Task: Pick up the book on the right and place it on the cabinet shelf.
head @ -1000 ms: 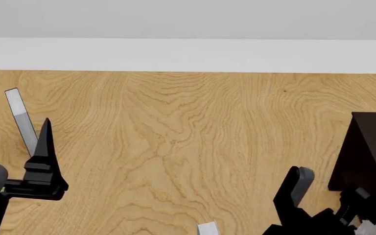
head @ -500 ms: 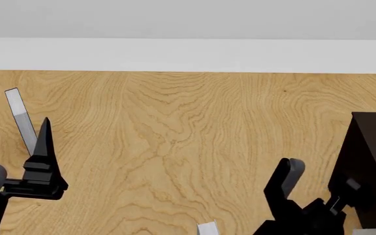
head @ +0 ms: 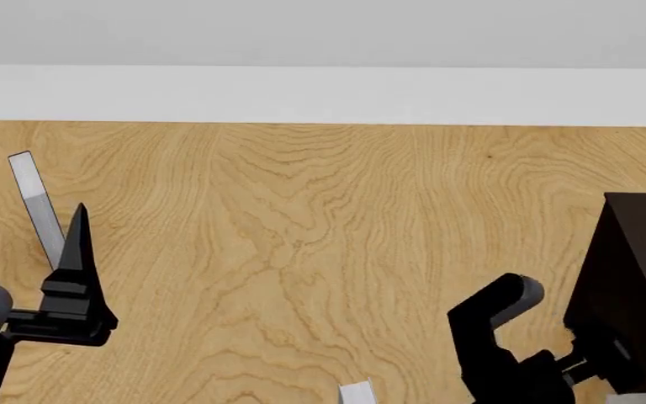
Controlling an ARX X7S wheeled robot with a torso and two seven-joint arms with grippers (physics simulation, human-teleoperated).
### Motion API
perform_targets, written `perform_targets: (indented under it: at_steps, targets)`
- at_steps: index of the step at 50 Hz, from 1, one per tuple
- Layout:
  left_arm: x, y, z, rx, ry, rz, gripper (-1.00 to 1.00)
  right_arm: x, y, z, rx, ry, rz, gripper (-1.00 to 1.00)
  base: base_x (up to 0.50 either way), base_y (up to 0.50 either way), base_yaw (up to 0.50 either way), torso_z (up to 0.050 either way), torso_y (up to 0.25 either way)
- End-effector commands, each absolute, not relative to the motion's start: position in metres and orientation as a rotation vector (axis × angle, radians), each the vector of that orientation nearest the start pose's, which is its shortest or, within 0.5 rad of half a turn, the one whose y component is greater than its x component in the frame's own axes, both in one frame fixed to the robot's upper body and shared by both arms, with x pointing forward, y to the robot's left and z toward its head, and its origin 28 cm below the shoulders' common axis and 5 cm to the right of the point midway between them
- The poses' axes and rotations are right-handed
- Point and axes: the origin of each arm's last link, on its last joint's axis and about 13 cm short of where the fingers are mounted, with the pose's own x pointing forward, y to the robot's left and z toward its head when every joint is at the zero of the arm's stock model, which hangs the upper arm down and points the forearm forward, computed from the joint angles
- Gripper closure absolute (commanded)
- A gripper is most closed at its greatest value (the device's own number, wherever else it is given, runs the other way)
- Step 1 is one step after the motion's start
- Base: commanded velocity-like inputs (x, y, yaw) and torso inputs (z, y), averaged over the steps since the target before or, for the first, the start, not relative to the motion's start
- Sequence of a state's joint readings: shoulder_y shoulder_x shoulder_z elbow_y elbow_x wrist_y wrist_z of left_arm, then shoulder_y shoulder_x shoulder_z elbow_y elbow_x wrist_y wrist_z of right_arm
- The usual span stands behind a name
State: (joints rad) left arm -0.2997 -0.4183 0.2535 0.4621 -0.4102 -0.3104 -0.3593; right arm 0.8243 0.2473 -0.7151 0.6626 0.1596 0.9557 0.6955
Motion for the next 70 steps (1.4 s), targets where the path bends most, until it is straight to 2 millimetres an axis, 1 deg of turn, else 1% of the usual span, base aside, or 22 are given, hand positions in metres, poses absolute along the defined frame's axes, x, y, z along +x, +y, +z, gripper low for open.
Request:
perform_targets:
  at_steps: [1,6,10,25,27,31,32,35,38,49,59,64,70]
  targets:
    - [0.242,0.221,0.148,0.017,-0.317,-0.054,-1.0,0.31,-0.133,0.065,-0.75,0.568,-0.507,-1.0,0.0,0.0,0.0,0.0,0.0]
    - [0.242,0.22,0.147,0.017,-0.317,-0.055,-1.0,0.302,-0.13,0.069,-0.705,0.558,-0.485,-1.0,0.0,0.0,0.0,0.0,0.0]
    - [0.243,0.221,0.147,0.016,-0.317,-0.054,-1.0,0.301,-0.128,0.069,-0.675,0.56,-0.46,-1.0,0.0,0.0,0.0,0.0,0.0]
    - [0.243,0.221,0.147,0.015,-0.316,-0.055,-1.0,0.298,-0.121,0.073,-0.655,0.562,-0.409,-1.0,0.0,0.0,0.0,0.0,0.0]
    - [0.243,0.22,0.147,0.015,-0.316,-0.056,-1.0,0.297,-0.116,0.075,-0.637,0.603,-0.36,-1.0,0.0,0.0,0.0,0.0,0.0]
    - [0.243,0.221,0.147,0.014,-0.318,-0.053,-1.0,0.296,-0.114,0.072,-0.616,0.645,-0.341,-1.0,0.0,0.0,0.0,0.0,0.0]
    - [0.243,0.221,0.147,0.014,-0.318,-0.053,-1.0,0.295,-0.112,0.072,-0.579,0.662,-0.323,-1.0,0.0,0.0,0.0,0.0,0.0]
    - [0.242,0.221,0.147,0.015,-0.319,-0.054,-1.0,0.293,-0.114,0.07,-0.582,0.685,-0.343,-1.0,0.0,0.0,0.0,0.0,0.0]
    - [0.243,0.22,0.147,0.015,-0.319,-0.055,-1.0,0.29,-0.112,0.068,-0.565,0.711,-0.327,-1.0,0.0,0.0,0.0,0.0,0.0]
    - [0.242,0.22,0.147,0.017,-0.319,-0.057,-1.0,0.281,-0.114,0.067,-0.522,0.751,-0.35,-1.0,0.0,0.0,0.0,0.0,0.0]
    - [0.24,0.22,0.148,0.016,-0.32,-0.056,-1.0,0.278,-0.114,0.063,-0.499,0.785,-0.327,-1.0,0.0,0.0,0.0,0.0,0.0]
    - [0.241,0.22,0.148,0.015,-0.32,-0.055,-1.0,0.275,-0.118,0.066,-0.479,0.784,-0.338,-1.0,0.0,0.0,0.0,0.0,0.0]
    - [0.24,0.22,0.148,0.016,-0.319,-0.056,-1.0,0.272,-0.117,0.059,-0.471,0.823,-0.31,-1.0,0.0,0.0,0.0,0.0,0.0]
